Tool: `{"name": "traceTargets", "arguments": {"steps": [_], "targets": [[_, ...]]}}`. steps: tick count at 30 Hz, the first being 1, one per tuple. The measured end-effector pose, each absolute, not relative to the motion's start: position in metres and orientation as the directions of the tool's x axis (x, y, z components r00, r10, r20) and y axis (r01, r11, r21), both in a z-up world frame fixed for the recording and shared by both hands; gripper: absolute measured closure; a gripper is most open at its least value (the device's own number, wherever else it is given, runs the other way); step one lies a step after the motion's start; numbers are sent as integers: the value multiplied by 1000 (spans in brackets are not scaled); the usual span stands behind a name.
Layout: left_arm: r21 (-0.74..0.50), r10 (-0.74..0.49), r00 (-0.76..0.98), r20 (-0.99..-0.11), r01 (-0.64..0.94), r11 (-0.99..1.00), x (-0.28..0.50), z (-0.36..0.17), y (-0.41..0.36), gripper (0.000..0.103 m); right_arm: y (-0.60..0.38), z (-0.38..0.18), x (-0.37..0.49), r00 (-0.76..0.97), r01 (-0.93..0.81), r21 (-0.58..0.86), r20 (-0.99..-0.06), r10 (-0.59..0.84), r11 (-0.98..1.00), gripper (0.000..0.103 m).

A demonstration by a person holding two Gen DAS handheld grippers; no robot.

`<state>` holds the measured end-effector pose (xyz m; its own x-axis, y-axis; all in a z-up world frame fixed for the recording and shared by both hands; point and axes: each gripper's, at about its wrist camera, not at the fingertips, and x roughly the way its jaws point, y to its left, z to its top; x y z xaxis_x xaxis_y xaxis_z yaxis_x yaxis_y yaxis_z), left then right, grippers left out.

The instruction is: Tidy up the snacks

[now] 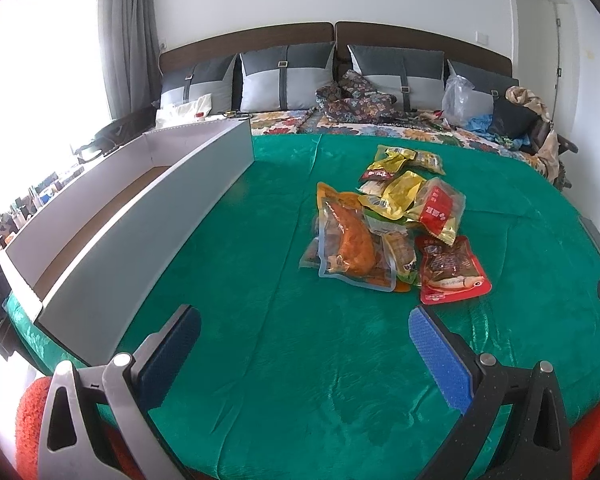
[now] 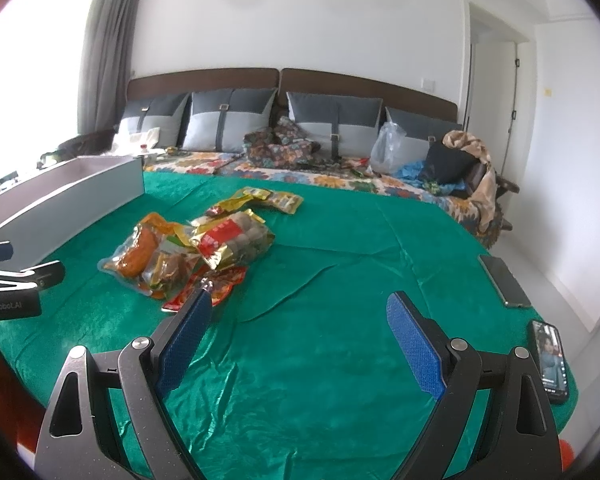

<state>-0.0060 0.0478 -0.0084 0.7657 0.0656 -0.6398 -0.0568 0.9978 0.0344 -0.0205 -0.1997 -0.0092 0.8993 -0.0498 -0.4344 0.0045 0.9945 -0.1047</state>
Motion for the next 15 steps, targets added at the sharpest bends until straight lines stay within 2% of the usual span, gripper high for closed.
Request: {"name": "traceTargets", "arguments": {"steps": [15], "targets": [[26, 66, 760, -647, -64, 998, -3, -12, 50, 0, -198, -11, -18, 898, -1, -107, -437, -46, 994, 12]]}}
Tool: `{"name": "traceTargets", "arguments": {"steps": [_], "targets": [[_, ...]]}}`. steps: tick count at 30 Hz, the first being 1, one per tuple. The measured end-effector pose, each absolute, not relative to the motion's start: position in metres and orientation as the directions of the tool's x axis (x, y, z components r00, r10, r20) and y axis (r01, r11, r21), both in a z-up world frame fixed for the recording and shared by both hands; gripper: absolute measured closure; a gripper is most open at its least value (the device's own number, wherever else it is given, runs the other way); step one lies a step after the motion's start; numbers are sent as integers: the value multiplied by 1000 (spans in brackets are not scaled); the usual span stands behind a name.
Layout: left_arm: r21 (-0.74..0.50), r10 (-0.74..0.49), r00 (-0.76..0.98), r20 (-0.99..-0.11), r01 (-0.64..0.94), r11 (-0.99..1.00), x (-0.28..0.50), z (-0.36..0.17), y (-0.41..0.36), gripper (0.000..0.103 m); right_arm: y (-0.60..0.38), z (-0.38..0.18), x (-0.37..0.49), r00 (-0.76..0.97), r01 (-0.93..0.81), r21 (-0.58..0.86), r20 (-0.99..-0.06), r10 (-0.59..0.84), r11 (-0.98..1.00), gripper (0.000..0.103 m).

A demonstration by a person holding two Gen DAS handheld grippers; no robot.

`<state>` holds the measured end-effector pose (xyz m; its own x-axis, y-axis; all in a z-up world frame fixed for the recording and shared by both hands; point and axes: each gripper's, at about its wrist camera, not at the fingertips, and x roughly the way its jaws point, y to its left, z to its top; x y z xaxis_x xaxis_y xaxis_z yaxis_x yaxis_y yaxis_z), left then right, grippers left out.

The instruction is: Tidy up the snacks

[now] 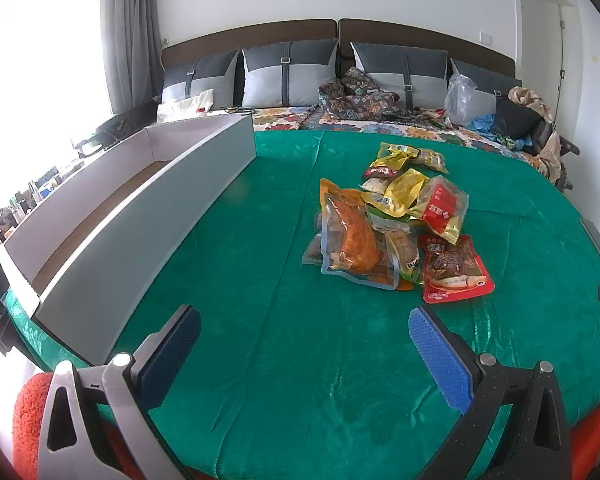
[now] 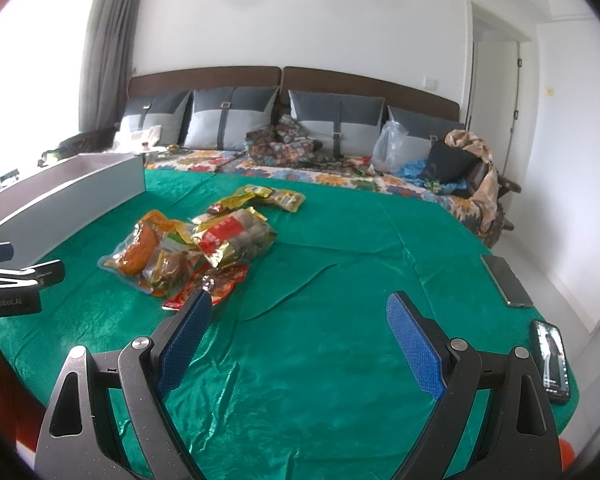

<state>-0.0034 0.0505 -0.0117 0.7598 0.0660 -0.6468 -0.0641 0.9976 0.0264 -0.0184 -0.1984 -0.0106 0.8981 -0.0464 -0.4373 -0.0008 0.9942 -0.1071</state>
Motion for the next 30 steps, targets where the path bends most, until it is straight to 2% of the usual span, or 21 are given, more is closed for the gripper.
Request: {"name": "traceTargets", "arguments": {"steps": [30], "targets": [[43, 82, 729, -680, -72, 996, 3, -30, 54, 0, -196, -21, -12, 884, -17, -105, -466, -34, 994, 11]]}}
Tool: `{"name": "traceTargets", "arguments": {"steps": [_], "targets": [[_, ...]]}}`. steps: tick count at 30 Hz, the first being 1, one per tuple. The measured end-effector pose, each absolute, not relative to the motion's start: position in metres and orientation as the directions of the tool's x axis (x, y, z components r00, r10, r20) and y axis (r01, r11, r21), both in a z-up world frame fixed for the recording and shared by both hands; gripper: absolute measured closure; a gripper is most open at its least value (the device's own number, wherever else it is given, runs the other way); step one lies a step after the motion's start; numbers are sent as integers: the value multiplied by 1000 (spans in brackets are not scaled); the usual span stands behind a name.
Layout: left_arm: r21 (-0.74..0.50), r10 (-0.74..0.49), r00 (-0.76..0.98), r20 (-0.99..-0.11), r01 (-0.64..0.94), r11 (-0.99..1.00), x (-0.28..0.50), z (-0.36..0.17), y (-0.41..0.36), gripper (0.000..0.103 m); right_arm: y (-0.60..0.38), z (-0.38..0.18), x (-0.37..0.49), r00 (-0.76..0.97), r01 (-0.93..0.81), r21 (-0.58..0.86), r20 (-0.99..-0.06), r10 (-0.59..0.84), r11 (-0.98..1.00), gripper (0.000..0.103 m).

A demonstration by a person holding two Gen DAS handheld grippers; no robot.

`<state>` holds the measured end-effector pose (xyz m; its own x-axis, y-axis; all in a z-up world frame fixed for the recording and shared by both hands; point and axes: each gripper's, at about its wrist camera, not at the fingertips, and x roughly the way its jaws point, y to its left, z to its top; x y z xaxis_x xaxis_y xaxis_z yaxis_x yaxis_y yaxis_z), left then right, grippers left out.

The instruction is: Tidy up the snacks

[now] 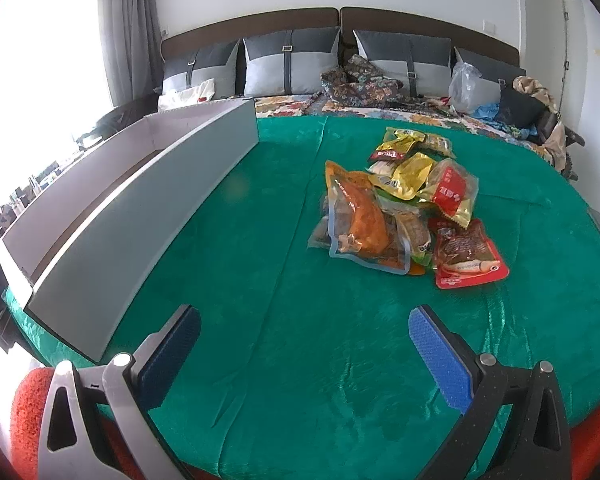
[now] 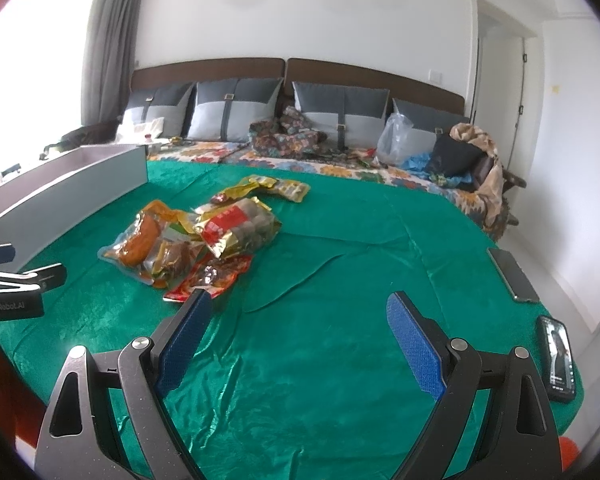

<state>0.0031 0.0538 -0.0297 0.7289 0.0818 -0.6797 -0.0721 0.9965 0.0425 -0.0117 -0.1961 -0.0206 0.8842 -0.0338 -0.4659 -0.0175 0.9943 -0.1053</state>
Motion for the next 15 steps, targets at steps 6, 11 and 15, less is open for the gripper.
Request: {"name": "traceTargets", "arguments": {"steps": [6, 11, 15], "targets": [[45, 89, 717, -691, -81, 996, 5, -35, 57, 0, -198, -22, -10, 880, -17, -102, -474, -34, 995, 12], [47, 93, 711, -697, -84, 995, 6, -37, 59, 0, -199, -23, -9, 876, -14, -98, -480, -35, 995, 12], [51, 95, 707, -701, -82, 995, 7, -39, 58, 0, -200, -24, -8, 876, -16, -96, -482, -32, 995, 12]]}}
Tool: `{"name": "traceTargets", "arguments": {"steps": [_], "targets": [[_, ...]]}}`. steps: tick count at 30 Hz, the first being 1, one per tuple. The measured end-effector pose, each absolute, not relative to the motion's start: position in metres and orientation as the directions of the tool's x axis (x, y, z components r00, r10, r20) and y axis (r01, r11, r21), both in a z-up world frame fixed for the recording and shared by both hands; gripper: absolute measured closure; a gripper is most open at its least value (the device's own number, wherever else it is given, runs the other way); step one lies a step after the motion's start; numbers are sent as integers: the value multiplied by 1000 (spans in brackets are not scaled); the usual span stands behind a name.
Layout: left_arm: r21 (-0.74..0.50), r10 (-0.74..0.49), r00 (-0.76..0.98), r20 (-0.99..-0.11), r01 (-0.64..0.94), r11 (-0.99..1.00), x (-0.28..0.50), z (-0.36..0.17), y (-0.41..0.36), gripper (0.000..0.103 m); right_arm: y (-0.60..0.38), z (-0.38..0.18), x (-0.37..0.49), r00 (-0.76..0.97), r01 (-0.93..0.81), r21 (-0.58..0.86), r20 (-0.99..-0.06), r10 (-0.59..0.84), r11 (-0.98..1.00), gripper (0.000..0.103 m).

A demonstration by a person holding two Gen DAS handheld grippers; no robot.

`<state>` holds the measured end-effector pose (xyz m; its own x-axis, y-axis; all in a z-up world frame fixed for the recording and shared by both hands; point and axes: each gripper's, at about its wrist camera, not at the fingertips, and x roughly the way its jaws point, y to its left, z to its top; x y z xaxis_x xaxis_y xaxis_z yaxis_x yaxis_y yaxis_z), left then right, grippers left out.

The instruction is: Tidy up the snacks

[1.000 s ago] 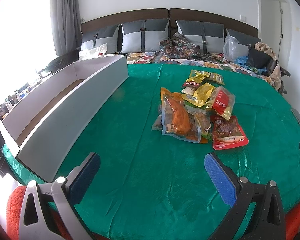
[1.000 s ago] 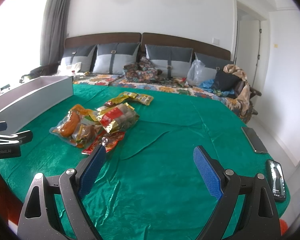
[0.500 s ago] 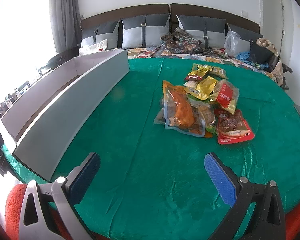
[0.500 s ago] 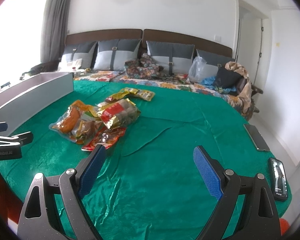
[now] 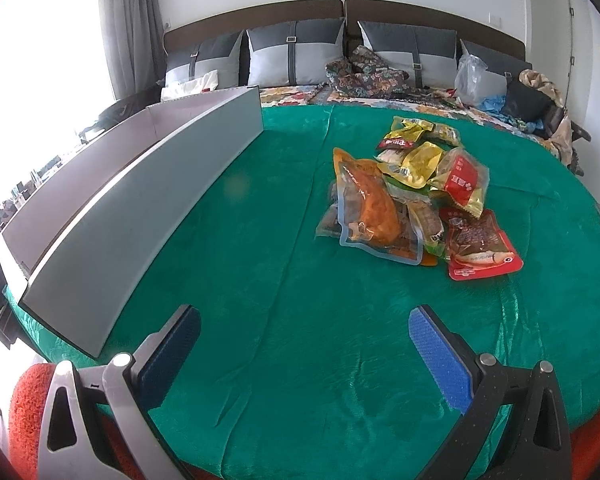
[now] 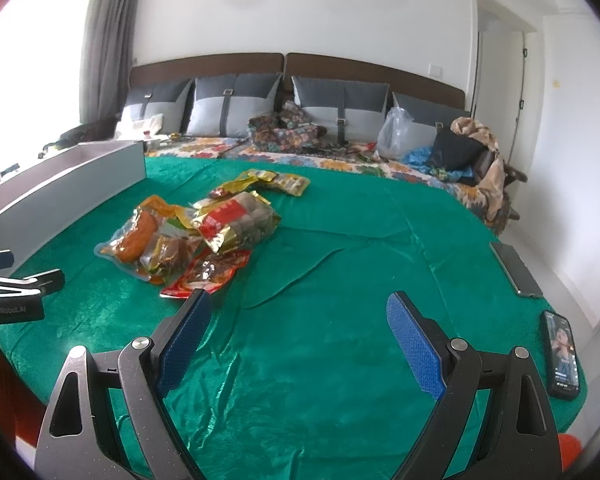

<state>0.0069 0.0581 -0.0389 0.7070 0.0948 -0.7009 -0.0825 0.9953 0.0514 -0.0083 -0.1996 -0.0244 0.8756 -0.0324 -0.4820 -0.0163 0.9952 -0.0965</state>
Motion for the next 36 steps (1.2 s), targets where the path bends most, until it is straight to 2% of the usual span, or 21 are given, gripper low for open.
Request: {"name": "traceTargets", "arguments": {"steps": [36], "targets": [[61, 105, 687, -719, -88, 994, 13, -47, 60, 0, -204, -28, -6, 870, -4, -79, -492, -36, 997, 12]]}}
